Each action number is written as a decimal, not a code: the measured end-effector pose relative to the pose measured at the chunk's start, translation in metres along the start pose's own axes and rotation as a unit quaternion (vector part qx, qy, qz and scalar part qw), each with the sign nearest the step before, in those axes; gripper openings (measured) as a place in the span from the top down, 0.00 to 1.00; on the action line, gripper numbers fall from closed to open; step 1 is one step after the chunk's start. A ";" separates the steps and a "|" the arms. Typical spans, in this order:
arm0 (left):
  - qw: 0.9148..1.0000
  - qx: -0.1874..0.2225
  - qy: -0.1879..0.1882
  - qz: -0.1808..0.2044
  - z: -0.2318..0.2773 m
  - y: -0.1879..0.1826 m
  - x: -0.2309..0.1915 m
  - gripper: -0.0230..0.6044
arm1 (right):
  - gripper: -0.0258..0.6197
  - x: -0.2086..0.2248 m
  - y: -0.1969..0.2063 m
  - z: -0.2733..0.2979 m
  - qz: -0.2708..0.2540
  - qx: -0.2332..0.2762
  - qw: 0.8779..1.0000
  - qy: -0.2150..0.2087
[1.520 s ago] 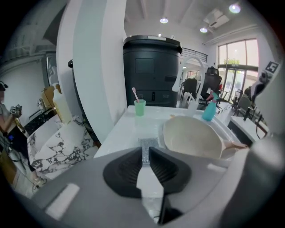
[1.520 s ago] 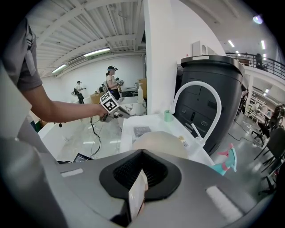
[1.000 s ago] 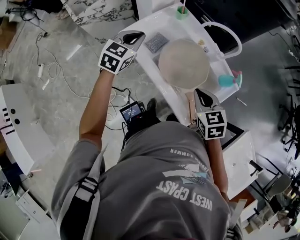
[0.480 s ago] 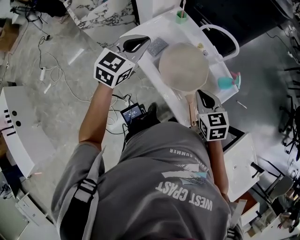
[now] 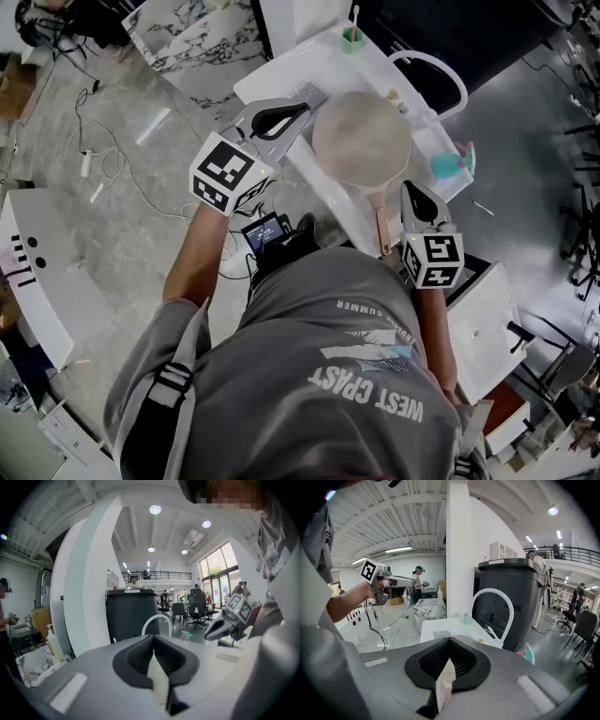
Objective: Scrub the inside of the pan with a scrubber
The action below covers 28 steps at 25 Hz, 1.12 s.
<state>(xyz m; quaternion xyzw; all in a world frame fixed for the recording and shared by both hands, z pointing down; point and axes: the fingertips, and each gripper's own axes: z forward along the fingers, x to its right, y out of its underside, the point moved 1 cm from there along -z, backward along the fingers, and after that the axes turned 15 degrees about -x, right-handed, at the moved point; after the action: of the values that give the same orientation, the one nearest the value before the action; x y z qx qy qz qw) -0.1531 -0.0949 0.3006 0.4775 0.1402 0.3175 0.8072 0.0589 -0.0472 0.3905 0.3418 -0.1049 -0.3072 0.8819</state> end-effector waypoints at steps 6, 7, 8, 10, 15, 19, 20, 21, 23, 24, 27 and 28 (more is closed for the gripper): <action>0.999 0.031 -0.011 0.015 -0.012 -0.016 0.012 0.96 | 0.96 0.009 -0.020 -0.022 0.008 0.057 0.998 0.016; 0.999 0.034 -0.015 0.018 -0.013 -0.018 0.013 0.96 | 0.96 0.008 -0.022 -0.024 0.006 0.063 0.998 0.015; 0.999 0.039 -0.017 0.018 -0.014 -0.019 0.013 0.96 | 0.96 0.007 -0.024 -0.026 0.003 0.069 0.998 0.014; 0.999 0.050 -0.017 0.010 -0.017 -0.022 0.016 0.96 | 0.96 0.004 -0.028 -0.029 -0.003 0.075 0.997 0.011; 0.998 0.063 -0.011 0.002 -0.019 -0.025 0.023 0.96 | 0.96 -0.002 -0.038 -0.036 -0.007 0.080 0.997 -0.008; 0.998 0.063 -0.009 0.005 -0.019 -0.027 0.024 0.96 | 0.96 -0.001 -0.045 -0.042 -0.002 0.089 0.996 -0.010; 0.998 0.064 -0.010 0.005 -0.019 -0.027 0.023 0.96 | 0.96 0.000 -0.046 -0.042 -0.002 0.089 0.996 -0.010; 0.998 0.066 -0.011 0.004 -0.019 -0.027 0.023 0.96 | 0.96 0.000 -0.046 -0.042 -0.002 0.088 0.996 -0.010; 0.998 0.068 -0.013 0.004 -0.019 -0.028 0.022 0.96 | 0.96 0.001 -0.045 -0.041 -0.001 0.087 0.996 -0.009; 0.998 0.068 -0.013 0.003 -0.019 -0.027 0.021 0.96 | 0.96 0.001 -0.044 -0.041 0.000 0.086 0.996 -0.009; 0.998 0.066 -0.014 0.000 -0.018 -0.023 0.022 0.96 | 0.96 0.000 -0.042 -0.040 -0.001 0.083 0.996 -0.010; 0.998 0.066 -0.013 -0.001 -0.017 -0.022 0.022 0.96 | 0.96 0.000 -0.041 -0.039 -0.001 0.082 0.997 -0.010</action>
<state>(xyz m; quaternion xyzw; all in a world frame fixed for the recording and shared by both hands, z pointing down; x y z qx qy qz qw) -0.1374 -0.0765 0.2746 0.5336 0.1506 0.3000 0.7763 0.0548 -0.0495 0.3338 0.4102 -0.1381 -0.3016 0.8495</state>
